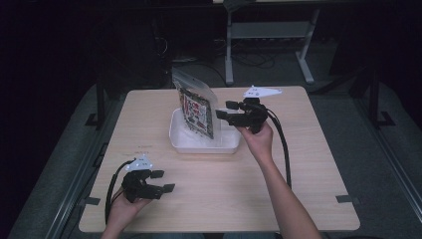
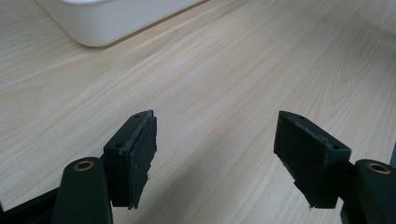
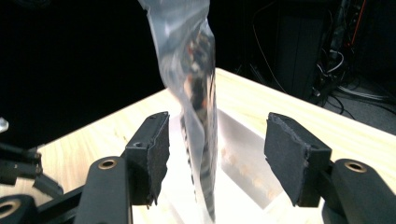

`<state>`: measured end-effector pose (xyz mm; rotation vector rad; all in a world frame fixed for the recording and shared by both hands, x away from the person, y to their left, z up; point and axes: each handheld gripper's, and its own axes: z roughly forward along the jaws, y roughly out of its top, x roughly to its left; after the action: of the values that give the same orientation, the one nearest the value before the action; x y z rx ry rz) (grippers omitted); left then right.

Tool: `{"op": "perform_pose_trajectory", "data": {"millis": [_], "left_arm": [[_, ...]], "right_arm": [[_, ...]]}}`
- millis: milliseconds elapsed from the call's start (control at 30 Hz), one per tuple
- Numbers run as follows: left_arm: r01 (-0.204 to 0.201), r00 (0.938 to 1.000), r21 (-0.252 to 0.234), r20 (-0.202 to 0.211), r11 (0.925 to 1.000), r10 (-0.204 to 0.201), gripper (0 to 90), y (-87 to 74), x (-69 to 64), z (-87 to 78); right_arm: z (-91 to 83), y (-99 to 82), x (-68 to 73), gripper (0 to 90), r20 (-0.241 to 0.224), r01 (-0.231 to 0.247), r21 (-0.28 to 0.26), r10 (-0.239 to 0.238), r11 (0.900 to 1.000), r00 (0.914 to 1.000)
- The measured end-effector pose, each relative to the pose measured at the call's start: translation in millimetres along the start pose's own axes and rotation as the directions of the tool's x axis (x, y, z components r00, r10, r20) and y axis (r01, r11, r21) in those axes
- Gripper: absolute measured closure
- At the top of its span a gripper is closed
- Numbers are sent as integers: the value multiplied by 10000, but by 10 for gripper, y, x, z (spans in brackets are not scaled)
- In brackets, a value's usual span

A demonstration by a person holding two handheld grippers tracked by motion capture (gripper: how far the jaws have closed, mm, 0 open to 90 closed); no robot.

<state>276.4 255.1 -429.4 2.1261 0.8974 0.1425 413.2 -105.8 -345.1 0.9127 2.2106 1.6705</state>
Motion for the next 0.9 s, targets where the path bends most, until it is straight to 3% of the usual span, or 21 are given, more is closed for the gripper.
{"op": "perform_pose_trajectory", "data": {"millis": [567,900], "left_arm": [[-125,9999,119,-94,9999,126,289,1,-12,21],[-163,9998,154,-111,9997,165,287,4,-22,31]], "right_arm": [[-375,-278,-50,366,54,-268,375,266,9989,9996],[-593,-400,-73,348,149,-474,287,470,9985,9988]]}}
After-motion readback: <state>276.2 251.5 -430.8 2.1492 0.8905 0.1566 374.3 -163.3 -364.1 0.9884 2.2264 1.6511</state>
